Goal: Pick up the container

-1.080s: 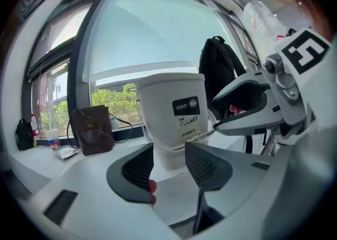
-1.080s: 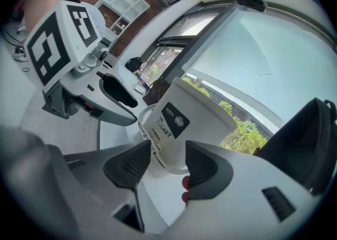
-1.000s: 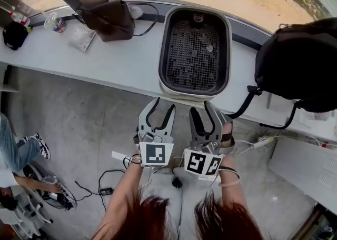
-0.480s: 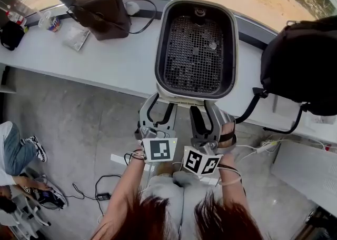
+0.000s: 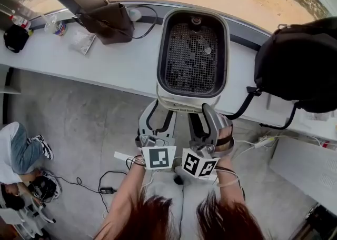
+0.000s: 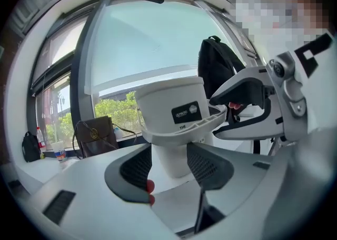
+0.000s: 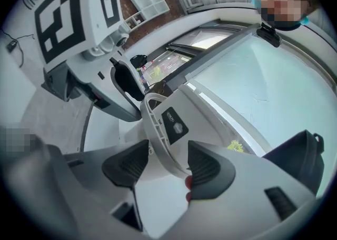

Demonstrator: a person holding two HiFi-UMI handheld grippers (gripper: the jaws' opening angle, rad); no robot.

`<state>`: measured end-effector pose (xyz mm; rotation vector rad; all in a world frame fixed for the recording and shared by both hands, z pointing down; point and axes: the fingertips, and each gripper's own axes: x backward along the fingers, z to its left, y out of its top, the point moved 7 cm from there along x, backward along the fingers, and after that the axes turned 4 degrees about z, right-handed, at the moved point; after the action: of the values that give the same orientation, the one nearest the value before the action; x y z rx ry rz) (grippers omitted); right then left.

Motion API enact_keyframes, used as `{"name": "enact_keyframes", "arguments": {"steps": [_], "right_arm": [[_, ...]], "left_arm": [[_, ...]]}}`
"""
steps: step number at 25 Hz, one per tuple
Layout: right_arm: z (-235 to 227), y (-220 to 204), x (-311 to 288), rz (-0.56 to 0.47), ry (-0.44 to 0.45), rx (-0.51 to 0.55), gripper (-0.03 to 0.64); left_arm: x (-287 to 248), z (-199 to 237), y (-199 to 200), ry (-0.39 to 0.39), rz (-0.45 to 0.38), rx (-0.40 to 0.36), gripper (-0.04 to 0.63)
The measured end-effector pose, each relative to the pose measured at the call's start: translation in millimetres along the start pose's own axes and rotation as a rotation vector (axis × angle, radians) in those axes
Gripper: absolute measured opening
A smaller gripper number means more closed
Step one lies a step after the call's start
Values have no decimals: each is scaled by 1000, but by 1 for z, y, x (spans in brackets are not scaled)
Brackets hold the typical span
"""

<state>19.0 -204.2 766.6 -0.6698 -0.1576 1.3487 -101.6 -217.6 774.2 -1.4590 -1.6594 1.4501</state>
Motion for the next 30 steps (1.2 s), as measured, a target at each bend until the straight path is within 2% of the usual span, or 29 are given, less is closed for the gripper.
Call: {"name": "enact_keyframes", "arguments": {"steps": [14,19,23,26,30], "right_arm": [[-79,49,28,24,-46,-45,224],[-111,65,28,37,-51,-65,184],[-131,75,23,48,-34,-77,179],[-146,80,18,47,-35,-91,170],[-162,86,8,34,-40,-102,164]], "left_arm": [[39,28,91,11,-22,7,201],[36,41,123,16,-22,20,201],[27,50,141,5,4,21,201],[19,56,155,12,-6,20,201],[9,62,163,48,-5,-25,201]]}}
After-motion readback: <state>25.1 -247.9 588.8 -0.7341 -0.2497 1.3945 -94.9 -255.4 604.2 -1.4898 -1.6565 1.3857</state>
